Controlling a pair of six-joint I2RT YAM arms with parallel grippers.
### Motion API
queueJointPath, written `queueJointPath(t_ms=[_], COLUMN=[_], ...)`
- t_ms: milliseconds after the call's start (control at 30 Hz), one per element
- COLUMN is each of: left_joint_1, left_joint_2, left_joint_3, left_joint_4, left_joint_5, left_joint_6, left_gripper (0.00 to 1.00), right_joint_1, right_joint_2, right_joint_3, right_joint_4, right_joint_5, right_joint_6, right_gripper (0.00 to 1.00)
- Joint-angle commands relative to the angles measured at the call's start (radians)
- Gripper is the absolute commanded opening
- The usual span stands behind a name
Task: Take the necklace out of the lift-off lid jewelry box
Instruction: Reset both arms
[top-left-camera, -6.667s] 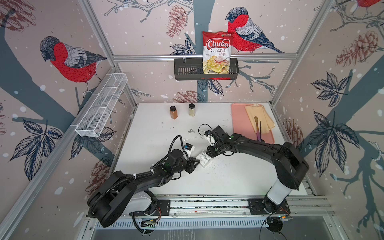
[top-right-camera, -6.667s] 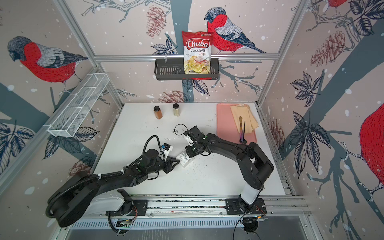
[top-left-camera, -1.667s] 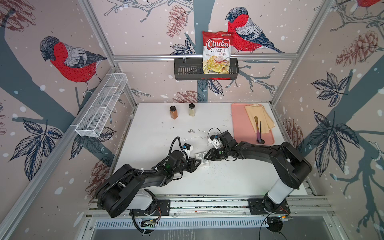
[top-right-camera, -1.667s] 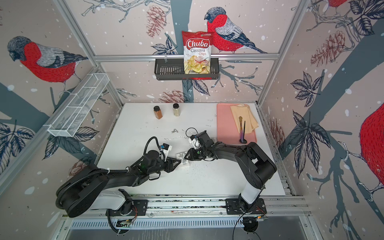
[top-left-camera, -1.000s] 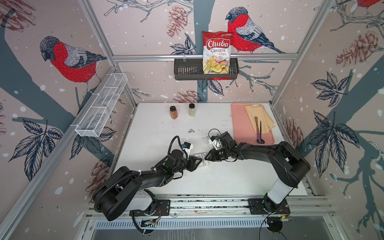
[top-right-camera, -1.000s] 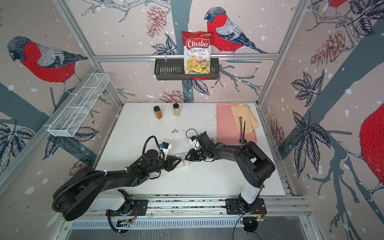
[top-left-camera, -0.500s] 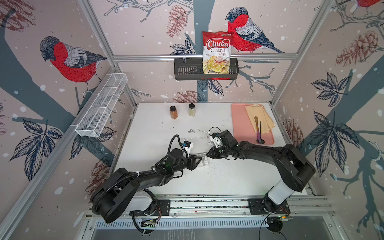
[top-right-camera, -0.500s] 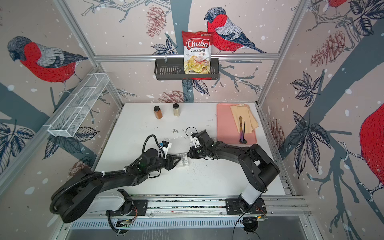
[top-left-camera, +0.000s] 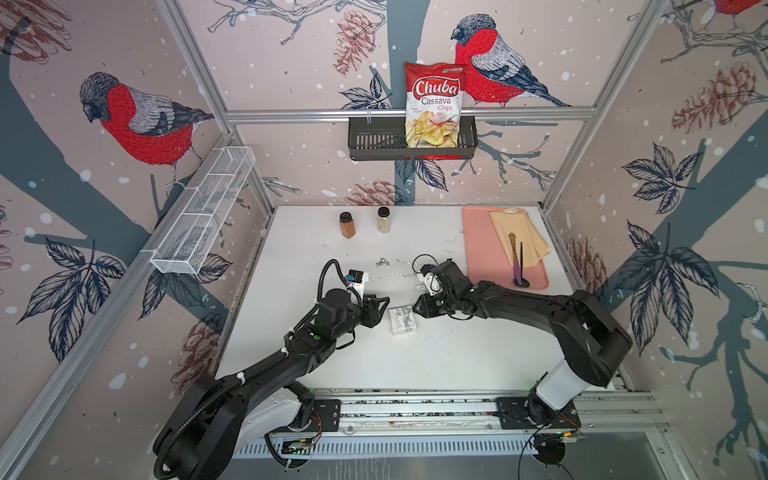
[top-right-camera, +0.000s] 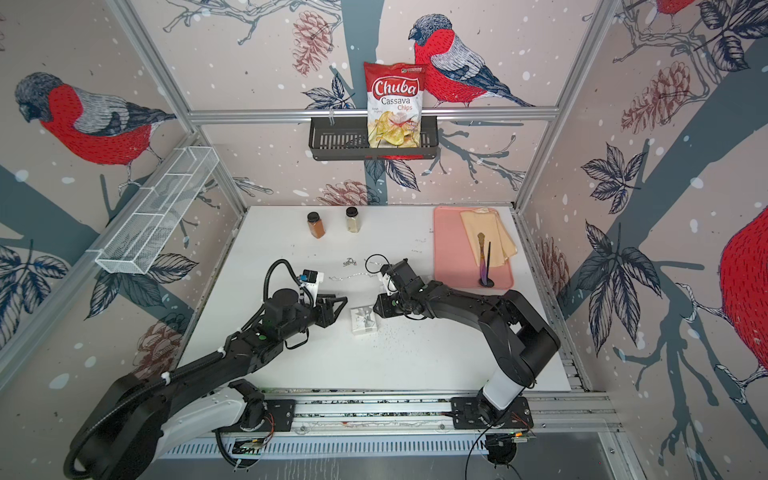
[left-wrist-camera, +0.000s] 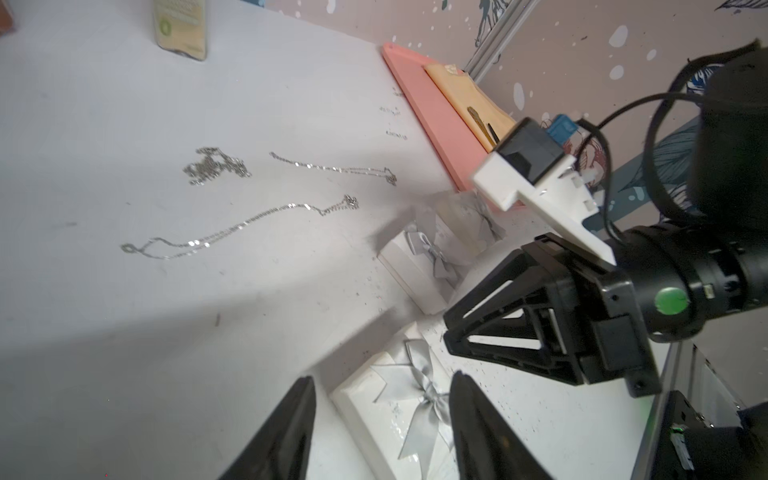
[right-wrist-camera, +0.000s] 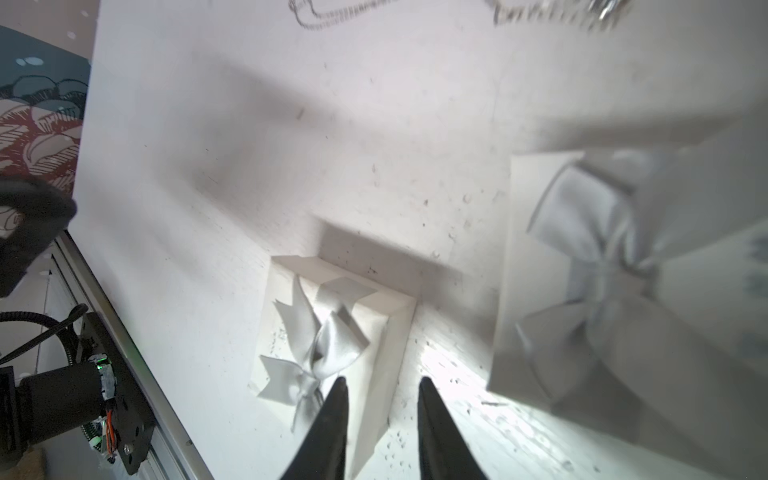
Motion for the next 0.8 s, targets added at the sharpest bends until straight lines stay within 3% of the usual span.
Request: queueJointPath(t_ms=[0,200,300,400,567,667,767], left_joint_1=[0.058,0.233,0.278,0.351,0.466,0.528,0.549], left_joint_2=[-0.039,-0.096,-0.087,-0.053,0.036,0.12,0.222], left_joint_3=[0.046,0.096,0.092,0.048,-0.074,-0.088,-0.083], left_joint_4=[-0.083,-0.088,-0.032,0.087,0.378,0.457,0.522], left_joint_5=[-0.111,-0.28,-0.412,-0.462,-0.493,-0.467,-0.44], left_joint_6=[0.091,0.191,0.264,0.299,0.334,0.325,0.315], left_gripper=[0.61,0.71,0.77,0.8,0.83,0.84,0.84], right_joint_1=[-0.04,-0.184,-0.274,-0.376,-0.5,-0.546,-0.604], right_joint_2=[-0.073,-0.229,-0.294,-0.341,-0.409,-0.432,-0.413], right_joint_3=[0.028,0.047,0.028,-0.029,-0.204,-0.334,-0.413], right_joint_4=[-0.01,0.069,0.122,0.218,0.479,0.643,0.737], right_joint_5=[0.071,0.175,0.244,0.303,0.468,0.576,0.652], right_joint_6=[-0.047,-0.107,-0.16,-0.196,-0.193,-0.225,-0.261], right_gripper=[0.35,0.56,0.68,0.77,0.9,1.0,1.0])
